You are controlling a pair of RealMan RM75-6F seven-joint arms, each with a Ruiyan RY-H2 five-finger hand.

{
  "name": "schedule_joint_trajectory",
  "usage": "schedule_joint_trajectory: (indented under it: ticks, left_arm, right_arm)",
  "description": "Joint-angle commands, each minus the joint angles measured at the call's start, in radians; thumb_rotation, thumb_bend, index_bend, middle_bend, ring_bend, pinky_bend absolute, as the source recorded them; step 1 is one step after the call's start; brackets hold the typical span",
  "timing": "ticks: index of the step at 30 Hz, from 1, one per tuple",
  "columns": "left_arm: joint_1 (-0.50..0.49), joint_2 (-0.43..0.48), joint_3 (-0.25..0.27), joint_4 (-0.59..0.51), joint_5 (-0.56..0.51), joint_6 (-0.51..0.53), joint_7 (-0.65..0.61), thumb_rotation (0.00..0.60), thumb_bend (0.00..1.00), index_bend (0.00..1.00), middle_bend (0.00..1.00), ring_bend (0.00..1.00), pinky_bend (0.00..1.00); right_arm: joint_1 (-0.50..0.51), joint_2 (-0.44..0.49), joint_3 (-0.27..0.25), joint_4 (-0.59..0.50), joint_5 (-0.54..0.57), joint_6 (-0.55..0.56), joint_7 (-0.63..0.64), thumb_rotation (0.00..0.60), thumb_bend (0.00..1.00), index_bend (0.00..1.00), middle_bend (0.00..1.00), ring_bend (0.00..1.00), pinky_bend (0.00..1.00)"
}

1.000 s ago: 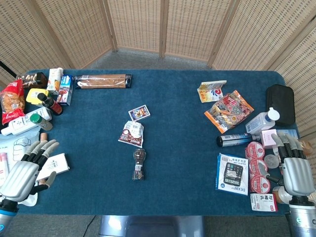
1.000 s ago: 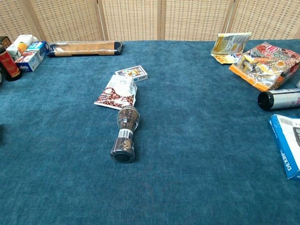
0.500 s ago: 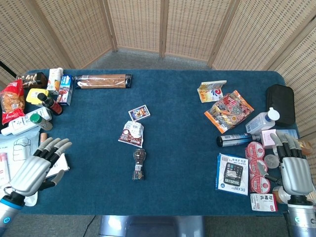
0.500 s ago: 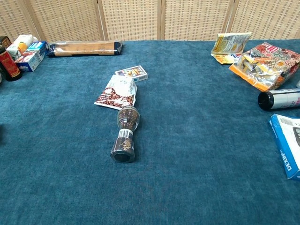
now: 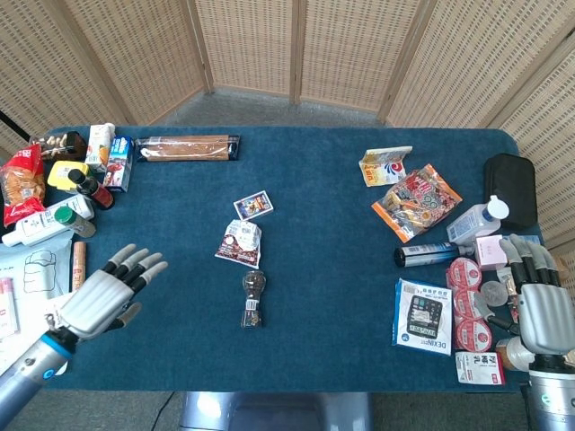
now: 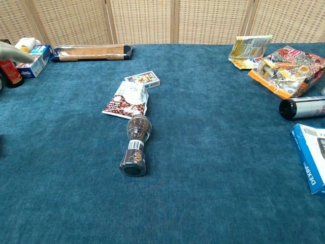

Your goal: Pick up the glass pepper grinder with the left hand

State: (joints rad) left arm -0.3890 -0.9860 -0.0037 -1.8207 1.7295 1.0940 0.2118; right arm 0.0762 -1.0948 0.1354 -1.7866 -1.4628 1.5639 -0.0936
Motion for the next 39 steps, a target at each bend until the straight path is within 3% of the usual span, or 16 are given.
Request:
schedule_joint_trajectory:
  ticks: [1,7,14,39]
  left_arm:
    - [-0.057,-0.052,-0.023,0.046,0.008,-0.049,0.101,0.6,0.4,0.0,0.0,0.0,0.0]
    - [-0.127,-0.138,-0.038,0.106,0.026,-0.104,0.155,0.6,0.29,0.0,0.0,0.0,0.0]
    - [-0.209,-0.243,-0.046,0.196,0.035,-0.154,0.111,0.6,0.2,0.0,0.0,0.0,0.0]
    - [-0.436,-0.528,-0.031,0.422,0.027,-0.291,0.062,0.6,0.2,0.0,0.0,0.0,0.0]
  right_arm:
    - [-0.01,0.008,-0.001,-0.009,0.0,0.013,-0.005,0.505,0.32,0.0,0.0,0.0,0.0]
    - [-0.036,0.025,-0.003,-0.028,-0.001,0.049,-0.008,0.506,0.32,0.0,0.0,0.0,0.0]
    - [-0.069,0.044,-0.001,-0.038,-0.001,0.096,0.008,0.519,0.32,0.0,0.0,0.0,0.0]
    - [-0.134,0.068,0.013,-0.001,0.022,0.159,0.073,0.534,0.32,0.0,0.0,0.0,0.0]
